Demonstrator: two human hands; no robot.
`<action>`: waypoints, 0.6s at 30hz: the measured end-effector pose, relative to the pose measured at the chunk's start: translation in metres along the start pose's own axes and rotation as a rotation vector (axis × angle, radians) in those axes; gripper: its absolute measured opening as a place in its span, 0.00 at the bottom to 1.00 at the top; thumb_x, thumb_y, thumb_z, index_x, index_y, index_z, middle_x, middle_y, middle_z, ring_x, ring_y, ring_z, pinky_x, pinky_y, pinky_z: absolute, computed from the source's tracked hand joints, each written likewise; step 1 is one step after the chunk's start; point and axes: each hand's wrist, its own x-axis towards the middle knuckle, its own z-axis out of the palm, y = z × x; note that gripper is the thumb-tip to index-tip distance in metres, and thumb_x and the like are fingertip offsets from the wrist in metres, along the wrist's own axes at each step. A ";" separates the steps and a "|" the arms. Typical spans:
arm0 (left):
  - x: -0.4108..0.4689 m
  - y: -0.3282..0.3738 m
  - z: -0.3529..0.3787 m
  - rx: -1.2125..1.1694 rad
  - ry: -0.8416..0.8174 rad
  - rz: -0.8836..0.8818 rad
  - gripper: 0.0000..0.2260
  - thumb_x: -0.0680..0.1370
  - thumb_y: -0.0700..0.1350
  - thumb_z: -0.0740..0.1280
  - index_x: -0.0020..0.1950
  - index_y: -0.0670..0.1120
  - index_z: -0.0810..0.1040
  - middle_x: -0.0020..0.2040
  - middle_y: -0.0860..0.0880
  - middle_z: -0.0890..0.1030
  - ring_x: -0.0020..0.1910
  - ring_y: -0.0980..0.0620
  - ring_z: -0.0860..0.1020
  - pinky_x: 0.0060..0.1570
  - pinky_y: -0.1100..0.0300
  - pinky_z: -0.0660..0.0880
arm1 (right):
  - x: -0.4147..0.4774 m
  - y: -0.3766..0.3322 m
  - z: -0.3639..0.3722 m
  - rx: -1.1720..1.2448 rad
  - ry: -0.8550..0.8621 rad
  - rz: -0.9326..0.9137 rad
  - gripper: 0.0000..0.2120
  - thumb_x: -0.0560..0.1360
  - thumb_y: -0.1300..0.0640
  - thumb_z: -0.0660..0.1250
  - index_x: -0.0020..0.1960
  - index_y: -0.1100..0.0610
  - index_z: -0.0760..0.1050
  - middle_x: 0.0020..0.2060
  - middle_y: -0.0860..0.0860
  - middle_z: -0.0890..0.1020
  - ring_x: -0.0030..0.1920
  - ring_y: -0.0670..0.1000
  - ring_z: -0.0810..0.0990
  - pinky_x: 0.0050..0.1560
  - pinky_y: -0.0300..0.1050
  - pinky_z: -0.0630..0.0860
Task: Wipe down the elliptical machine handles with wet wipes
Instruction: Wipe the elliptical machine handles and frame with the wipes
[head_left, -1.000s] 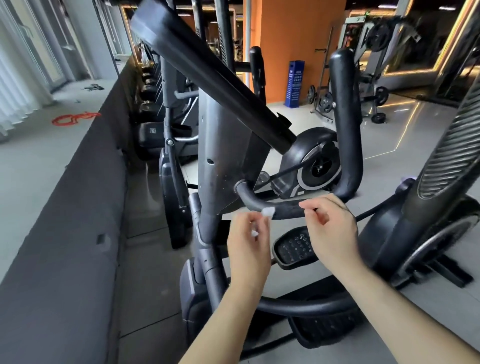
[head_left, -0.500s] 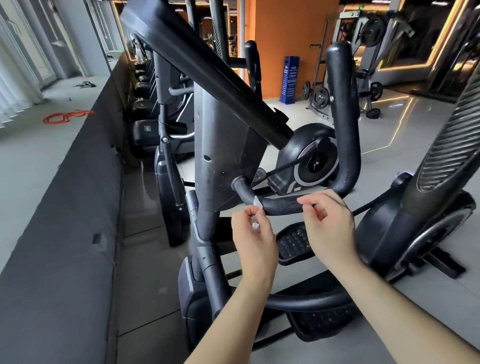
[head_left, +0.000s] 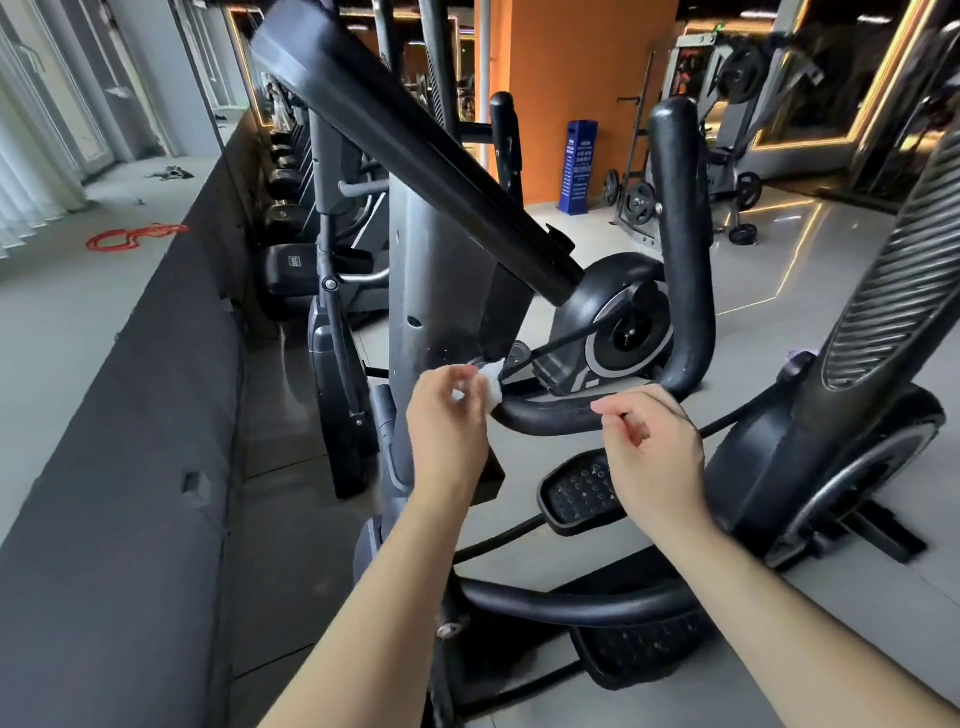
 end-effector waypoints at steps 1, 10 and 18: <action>0.010 0.001 0.001 0.080 -0.042 0.029 0.05 0.82 0.45 0.68 0.52 0.46 0.84 0.52 0.53 0.80 0.43 0.63 0.76 0.46 0.80 0.65 | 0.001 -0.001 0.000 0.007 0.001 -0.003 0.13 0.76 0.71 0.67 0.45 0.55 0.84 0.45 0.45 0.80 0.40 0.45 0.79 0.44 0.27 0.70; 0.029 0.025 0.011 0.516 -0.387 0.264 0.08 0.80 0.38 0.67 0.51 0.45 0.86 0.52 0.46 0.79 0.50 0.44 0.79 0.48 0.54 0.75 | 0.000 -0.001 -0.004 0.022 -0.002 -0.005 0.12 0.75 0.70 0.67 0.45 0.55 0.84 0.43 0.43 0.79 0.38 0.47 0.77 0.42 0.28 0.69; 0.007 0.047 0.027 0.564 -0.481 0.307 0.10 0.80 0.37 0.65 0.55 0.46 0.83 0.56 0.47 0.78 0.51 0.45 0.80 0.52 0.54 0.76 | 0.002 -0.001 -0.007 0.117 0.007 0.035 0.13 0.77 0.69 0.67 0.47 0.53 0.84 0.45 0.43 0.81 0.42 0.47 0.81 0.45 0.36 0.76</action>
